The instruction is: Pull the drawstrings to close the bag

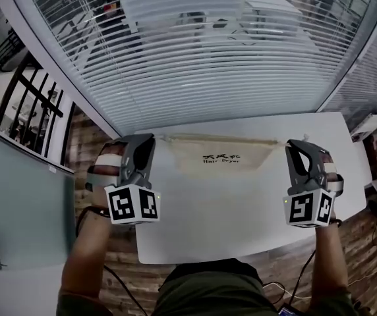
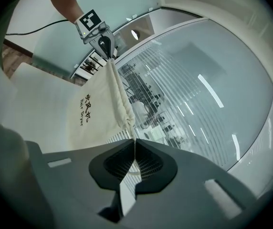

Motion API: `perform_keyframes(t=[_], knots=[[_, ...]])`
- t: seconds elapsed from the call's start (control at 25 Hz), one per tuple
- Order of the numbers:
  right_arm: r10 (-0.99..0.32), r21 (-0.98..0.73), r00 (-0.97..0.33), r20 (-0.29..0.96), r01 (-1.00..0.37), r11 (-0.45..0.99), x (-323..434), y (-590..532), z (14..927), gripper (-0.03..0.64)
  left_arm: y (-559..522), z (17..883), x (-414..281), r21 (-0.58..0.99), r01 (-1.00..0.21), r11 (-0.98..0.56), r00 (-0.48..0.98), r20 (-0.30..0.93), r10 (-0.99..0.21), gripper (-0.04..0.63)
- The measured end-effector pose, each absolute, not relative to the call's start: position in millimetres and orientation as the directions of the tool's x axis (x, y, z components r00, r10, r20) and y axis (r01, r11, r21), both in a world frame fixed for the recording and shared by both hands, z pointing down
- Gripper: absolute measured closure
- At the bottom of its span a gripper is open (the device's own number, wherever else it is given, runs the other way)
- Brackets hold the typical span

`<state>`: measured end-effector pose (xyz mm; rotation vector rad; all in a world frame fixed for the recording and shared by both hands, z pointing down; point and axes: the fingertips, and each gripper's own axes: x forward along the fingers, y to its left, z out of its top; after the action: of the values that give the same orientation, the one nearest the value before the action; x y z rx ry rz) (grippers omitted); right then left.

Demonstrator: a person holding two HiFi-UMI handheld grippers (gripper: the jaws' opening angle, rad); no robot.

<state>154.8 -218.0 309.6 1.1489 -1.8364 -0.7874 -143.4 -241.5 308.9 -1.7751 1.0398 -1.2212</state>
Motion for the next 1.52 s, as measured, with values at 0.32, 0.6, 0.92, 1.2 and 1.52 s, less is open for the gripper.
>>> perform_keyframes(t=[0.32, 0.6, 0.92, 1.2, 1.52], knots=[[-0.924, 0.824, -0.238, 0.301, -0.424, 0.377, 158.2, -220.7, 307.6, 0.606, -242.7, 298.2, -163.8, -0.894, -0.227, -0.387, 0.2, 0.346, -0.917, 0.586], [-0.932, 0.829, -0.241, 0.271, -0.433, 0.353, 170.8, -217.2, 300.8, 0.606, -238.1, 291.1, -166.4, -0.894, -0.259, -0.367, 0.191, 0.325, -0.926, 0.586], [-0.944, 0.841, -0.236, 0.231, -0.439, 0.316, 177.4, -216.7, 291.5, 0.606, -237.4, 278.1, -170.4, -0.894, -0.285, -0.345, 0.19, 0.3, -0.935, 0.586], [-0.948, 0.828, -0.221, 0.229, -0.468, 0.309, 185.1, -217.1, 288.6, 0.606, -236.5, 269.5, -186.5, -0.892, -0.304, -0.335, 0.188, 0.288, -0.939, 0.586], [-0.954, 0.827, -0.201, 0.221, -0.48, 0.293, 200.2, -211.0, 287.2, 0.606, -229.8, 269.0, -198.2, -0.884, -0.322, -0.339, 0.184, 0.292, -0.938, 0.586]])
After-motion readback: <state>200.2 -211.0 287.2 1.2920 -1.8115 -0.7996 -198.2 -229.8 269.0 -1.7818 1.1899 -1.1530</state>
